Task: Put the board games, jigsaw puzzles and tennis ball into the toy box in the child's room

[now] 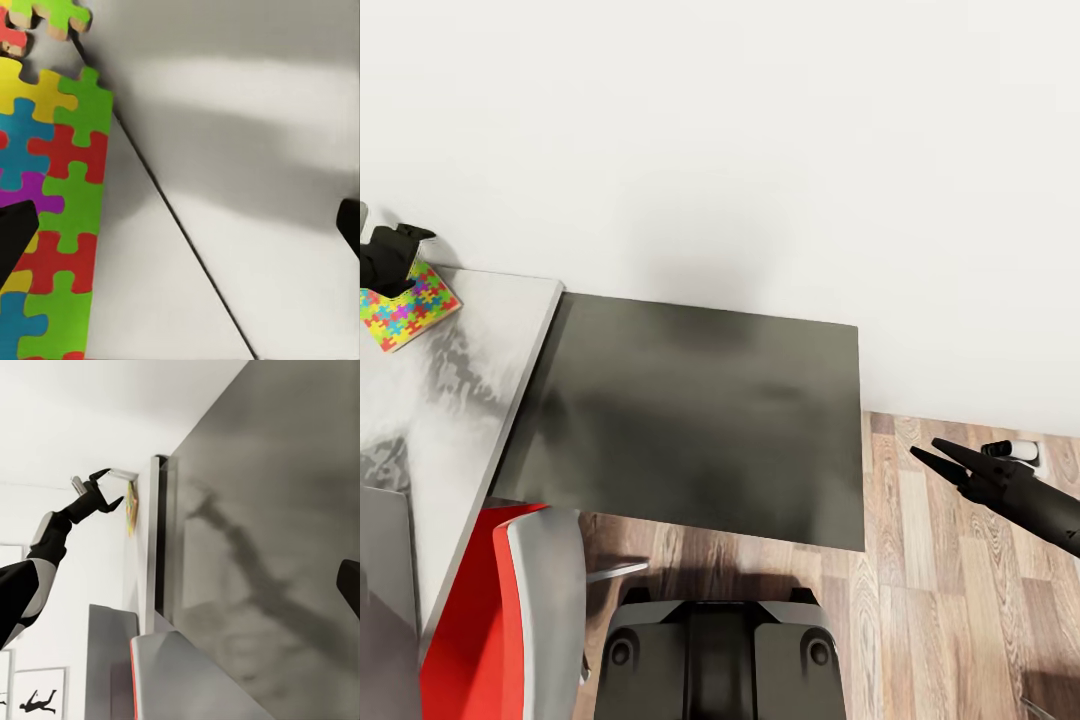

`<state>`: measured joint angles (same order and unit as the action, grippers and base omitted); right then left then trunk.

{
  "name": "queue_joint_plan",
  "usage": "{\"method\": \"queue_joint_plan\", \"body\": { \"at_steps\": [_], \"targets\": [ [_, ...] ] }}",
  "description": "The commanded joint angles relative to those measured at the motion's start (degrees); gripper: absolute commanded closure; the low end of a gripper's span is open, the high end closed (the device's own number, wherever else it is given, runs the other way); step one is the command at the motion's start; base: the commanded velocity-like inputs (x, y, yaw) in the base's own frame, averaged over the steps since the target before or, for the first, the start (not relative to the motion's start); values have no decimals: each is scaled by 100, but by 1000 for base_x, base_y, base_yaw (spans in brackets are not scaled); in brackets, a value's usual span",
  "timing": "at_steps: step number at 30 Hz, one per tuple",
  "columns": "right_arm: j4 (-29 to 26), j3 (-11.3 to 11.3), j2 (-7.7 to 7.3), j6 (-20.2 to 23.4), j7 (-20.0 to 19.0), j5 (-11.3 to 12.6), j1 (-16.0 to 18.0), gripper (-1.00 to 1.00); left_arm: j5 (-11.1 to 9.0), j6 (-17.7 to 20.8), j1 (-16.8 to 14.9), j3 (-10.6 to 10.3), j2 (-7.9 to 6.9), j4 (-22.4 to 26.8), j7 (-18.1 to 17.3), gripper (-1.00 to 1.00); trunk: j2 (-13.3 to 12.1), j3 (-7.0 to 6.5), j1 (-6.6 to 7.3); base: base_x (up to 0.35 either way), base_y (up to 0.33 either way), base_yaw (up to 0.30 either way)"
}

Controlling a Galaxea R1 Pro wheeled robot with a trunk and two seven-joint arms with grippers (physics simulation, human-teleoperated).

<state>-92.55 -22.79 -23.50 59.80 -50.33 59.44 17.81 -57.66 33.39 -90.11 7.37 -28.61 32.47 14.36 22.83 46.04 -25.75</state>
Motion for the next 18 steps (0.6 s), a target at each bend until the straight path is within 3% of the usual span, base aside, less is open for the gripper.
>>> {"method": "queue_joint_plan", "body": {
  "at_steps": [1,3,9,18],
  "targets": [
    [0,-1,4,20,-26,-20,3,-100,-136,52,-2,28,-5,74,59,-100,9,6,-3,0,0,0],
    [0,4,10,20,-24,-22,3,-100,-320,123,0,53,-17,198,83,-100,9,6,-3,0,0,0],
    [0,8,16,20,-26,-22,3,-100,-573,241,1,75,-36,350,110,-100,9,6,-3,0,0,0],
    [0,51,20,20,-22,-26,3,-100,-692,302,5,90,-54,425,125,-100,9,6,-3,0,0,0]
  ]
}}
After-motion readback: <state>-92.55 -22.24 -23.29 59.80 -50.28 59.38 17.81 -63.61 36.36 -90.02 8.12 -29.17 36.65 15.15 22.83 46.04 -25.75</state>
